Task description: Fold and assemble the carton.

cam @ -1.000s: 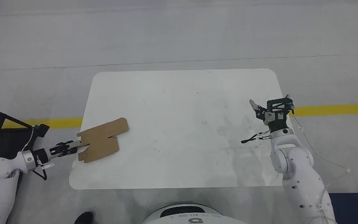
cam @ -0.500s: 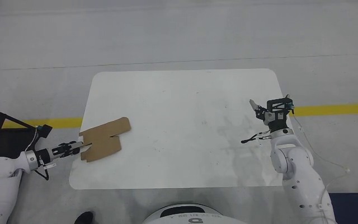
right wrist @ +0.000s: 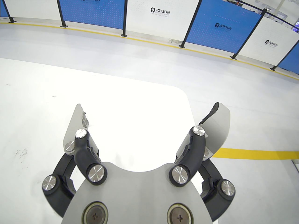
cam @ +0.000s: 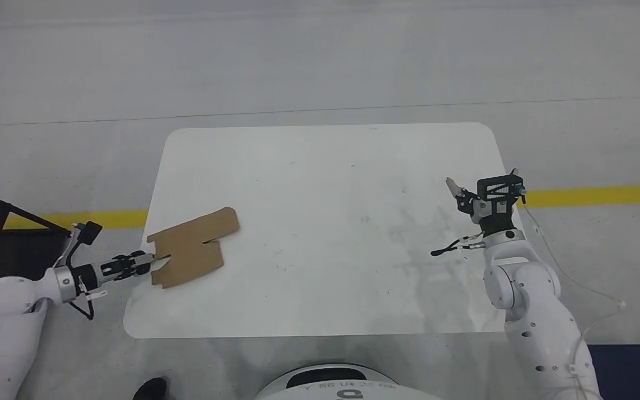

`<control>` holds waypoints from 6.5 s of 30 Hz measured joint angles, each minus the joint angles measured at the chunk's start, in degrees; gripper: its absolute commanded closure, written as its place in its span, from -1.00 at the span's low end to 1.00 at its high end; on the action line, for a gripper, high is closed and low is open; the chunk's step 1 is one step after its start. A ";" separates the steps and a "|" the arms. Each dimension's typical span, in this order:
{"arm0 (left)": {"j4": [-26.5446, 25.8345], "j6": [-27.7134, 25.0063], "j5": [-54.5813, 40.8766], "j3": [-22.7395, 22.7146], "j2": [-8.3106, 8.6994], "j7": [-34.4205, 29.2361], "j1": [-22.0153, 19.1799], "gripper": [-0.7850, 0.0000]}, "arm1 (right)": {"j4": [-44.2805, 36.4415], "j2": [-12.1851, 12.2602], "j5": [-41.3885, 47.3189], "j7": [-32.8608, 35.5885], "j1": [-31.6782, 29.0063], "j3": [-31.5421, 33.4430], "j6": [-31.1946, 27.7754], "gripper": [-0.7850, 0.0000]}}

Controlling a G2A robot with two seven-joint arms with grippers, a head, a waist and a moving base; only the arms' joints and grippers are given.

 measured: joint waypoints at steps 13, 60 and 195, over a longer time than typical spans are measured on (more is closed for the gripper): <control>-2.95 6.56 -1.15 3.88 -0.81 1.51 -3.83 1.00 | 0.00 0.00 0.00 0.00 0.00 0.00 0.00 -1.00; 3.49 -2.19 -8.00 1.23 -0.35 0.47 -10.85 -1.00 | -3.71 -3.84 -46.44 22.38 26.77 -47.39 -33.33 -0.65; 3.49 -2.19 -8.00 1.23 -0.35 0.47 -10.85 -1.00 | 2.34 -2.50 0.33 0.72 22.10 -14.99 -52.95 1.00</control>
